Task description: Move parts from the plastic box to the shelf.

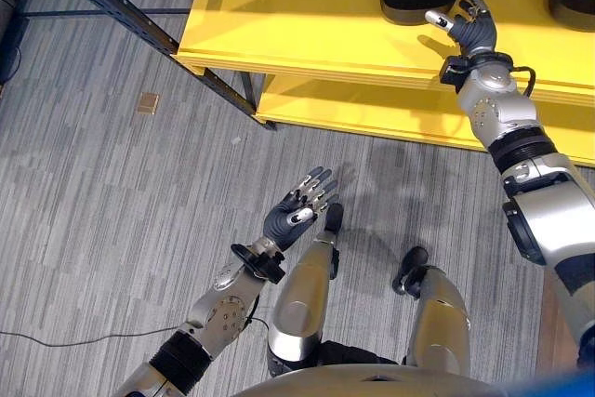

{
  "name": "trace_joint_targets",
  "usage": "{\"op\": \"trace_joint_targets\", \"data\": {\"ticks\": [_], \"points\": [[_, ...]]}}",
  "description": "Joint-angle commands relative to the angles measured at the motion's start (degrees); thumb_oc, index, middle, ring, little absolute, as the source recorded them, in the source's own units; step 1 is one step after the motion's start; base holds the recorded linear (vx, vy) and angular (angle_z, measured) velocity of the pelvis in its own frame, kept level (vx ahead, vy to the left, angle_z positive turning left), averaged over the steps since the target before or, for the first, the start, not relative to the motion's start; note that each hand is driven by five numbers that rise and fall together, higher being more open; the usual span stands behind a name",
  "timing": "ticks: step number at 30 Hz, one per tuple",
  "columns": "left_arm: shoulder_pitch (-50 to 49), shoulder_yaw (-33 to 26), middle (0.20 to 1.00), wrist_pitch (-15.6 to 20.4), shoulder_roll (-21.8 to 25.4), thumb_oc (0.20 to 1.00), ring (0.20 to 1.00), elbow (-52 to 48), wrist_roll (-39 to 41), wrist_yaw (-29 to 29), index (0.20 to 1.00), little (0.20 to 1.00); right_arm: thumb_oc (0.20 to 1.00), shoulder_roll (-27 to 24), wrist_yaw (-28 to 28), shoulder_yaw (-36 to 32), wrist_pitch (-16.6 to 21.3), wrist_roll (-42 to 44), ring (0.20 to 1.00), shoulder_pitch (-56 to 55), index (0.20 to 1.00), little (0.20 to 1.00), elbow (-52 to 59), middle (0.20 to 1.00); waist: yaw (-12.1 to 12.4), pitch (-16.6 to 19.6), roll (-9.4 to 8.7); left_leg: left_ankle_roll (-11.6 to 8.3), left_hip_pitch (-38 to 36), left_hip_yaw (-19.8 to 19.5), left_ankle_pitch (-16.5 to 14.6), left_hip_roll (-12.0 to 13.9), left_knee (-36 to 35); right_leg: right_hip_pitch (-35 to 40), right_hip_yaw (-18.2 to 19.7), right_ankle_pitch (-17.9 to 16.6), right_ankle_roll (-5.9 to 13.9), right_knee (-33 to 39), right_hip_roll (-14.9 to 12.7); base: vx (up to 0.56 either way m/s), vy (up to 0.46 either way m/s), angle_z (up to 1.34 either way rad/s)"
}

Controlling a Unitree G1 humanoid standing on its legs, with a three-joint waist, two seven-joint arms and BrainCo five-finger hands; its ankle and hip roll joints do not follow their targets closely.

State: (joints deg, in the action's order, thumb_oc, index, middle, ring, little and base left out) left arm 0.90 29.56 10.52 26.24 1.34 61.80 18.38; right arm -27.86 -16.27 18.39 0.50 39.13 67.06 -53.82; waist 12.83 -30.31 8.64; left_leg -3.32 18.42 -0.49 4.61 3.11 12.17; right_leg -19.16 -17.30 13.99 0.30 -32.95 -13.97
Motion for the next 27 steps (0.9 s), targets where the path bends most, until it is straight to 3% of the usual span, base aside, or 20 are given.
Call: {"op": "trace_joint_targets", "data": {"ticks": [1,6,9,16,17,19,22,24,25,27], "points": [[-0.8,0.7,1.000,3.3,-0.6,1.000,1.000,-3.0,-0.1,0.8,1.000,1.000,1.000,0.0,-3.6,-0.7,2.6,-0.3,1.000,-1.0,1.000,1.000,0.2,1.000,1.1,0.5,-0.64,1.81,0.1,2.6,-2.4,1.2,4.0,3.1,-1.1,-6.6,-0.41,4.2,1.2,0.00,0.000,0.00],[-0.5,1.6,1.000,4.1,-0.7,1.000,1.000,-3.6,0.2,-1.1,1.000,1.000,1.000,-0.3,-12.9,-3.0,7.8,-8.5,1.000,-0.9,1.000,1.000,-0.2,1.000,0.5,0.5,-0.52,1.92,-0.3,2.7,-2.7,1.3,3.9,3.1,-0.7,-6.5,-0.38,3.9,1.4,0.00,0.000,0.00],[-0.6,2.0,1.000,4.4,-0.5,1.000,1.000,-4.1,0.3,-1.6,1.000,1.000,1.000,-0.4,-13.3,-3.9,8.8,-11.3,1.000,-1.7,1.000,1.000,2.0,1.000,0.1,0.5,-0.59,1.88,-0.9,2.7,-2.8,1.1,3.8,3.7,-0.6,-6.6,-0.28,4.4,1.5,0.00,0.000,0.00],[-1.0,2.0,1.000,5.2,-1.2,1.000,1.000,-3.7,-0.3,-1.1,1.000,1.000,1.000,0.4,-12.5,-3.1,5.7,-9.5,1.000,-5.7,1.000,1.000,5.5,1.000,-0.8,0.5,-0.90,1.87,-2.6,3.4,-2.8,1.5,2.9,5.3,-0.2,-7.1,-0.10,6.3,1.5,0.00,-0.001,-0.01],[-1.2,1.8,1.000,5.9,-1.4,1.000,1.000,-3.3,-0.7,-1.0,1.000,1.000,1.000,0.7,-12.7,-3.1,7.6,-8.6,1.000,-7.1,1.000,1.000,5.1,1.000,-1.1,0.5,-0.99,1.78,-3.3,3.5,-2.8,1.7,2.7,6.0,0.0,-7.2,-0.11,6.7,1.6,0.00,0.000,-0.11],[-1.4,1.5,1.000,6.3,-1.5,1.000,1.000,-3.1,-0.3,-0.9,1.000,1.000,1.000,0.9,-11.0,-3.9,9.4,-8.6,1.000,-8.2,1.000,1.000,5.2,1.000,-1.4,0.5,-1.04,1.76,-4.1,3.6,-2.8,1.8,2.4,6.6,0.2,-7.2,-0.12,7.0,1.8,0.01,0.013,-0.14],[-2.7,-0.2,1.000,7.1,-2.0,1.000,1.000,-2.3,0.0,-0.1,1.000,1.000,1.000,1.4,-3.7,-4.7,13.2,-8.2,1.000,-12.8,1.000,1.000,9.5,1.000,-2.2,0.8,-1.49,1.62,-6.9,3.7,-2.6,2.0,0.9,9.3,0.6,-7.4,-0.04,8.8,2.0,0.03,0.030,-0.07],[-4.2,-1.4,1.000,7.6,-2.1,1.000,1.000,-1.9,-0.1,0.9,1.000,1.000,1.000,1.7,0.1,-4.7,13.0,-7.7,1.000,-17.4,1.000,1.000,14.9,1.000,-2.8,1.9,-1.98,1.53,-8.1,3.6,-2.2,2.3,-0.7,10.4,0.9,-7.7,0.18,10.3,2.2,0.08,0.036,-0.07],[-6.5,-3.2,1.000,8.8,-3.0,1.000,1.000,-1.7,-0.6,1.6,1.000,1.000,1.000,2.3,3.1,-3.5,12.4,-6.6,1.000,-25.3,1.000,1.000,24.7,1.000,-3.8,3.7,-2.80,1.32,-9.6,3.7,-1.0,3.1,-3.6,11.9,1.4,-8.5,0.44,13.2,2.9,0.11,0.057,-0.12],[-8.7,-5.1,1.000,10.7,-4.1,1.000,1.000,-1.3,-0.9,1.9,1.000,1.000,1.000,3.2,5.5,-2.4,11.3,-5.0,1.000,-33.6,1.000,1.000,34.1,1.000,-5.0,5.2,-3.71,1.03,-11.2,3.9,0.3,4.0,-6.3,13.4,2.0,-9.3,0.84,15.7,3.4,0.08,0.058,-0.17]]}}
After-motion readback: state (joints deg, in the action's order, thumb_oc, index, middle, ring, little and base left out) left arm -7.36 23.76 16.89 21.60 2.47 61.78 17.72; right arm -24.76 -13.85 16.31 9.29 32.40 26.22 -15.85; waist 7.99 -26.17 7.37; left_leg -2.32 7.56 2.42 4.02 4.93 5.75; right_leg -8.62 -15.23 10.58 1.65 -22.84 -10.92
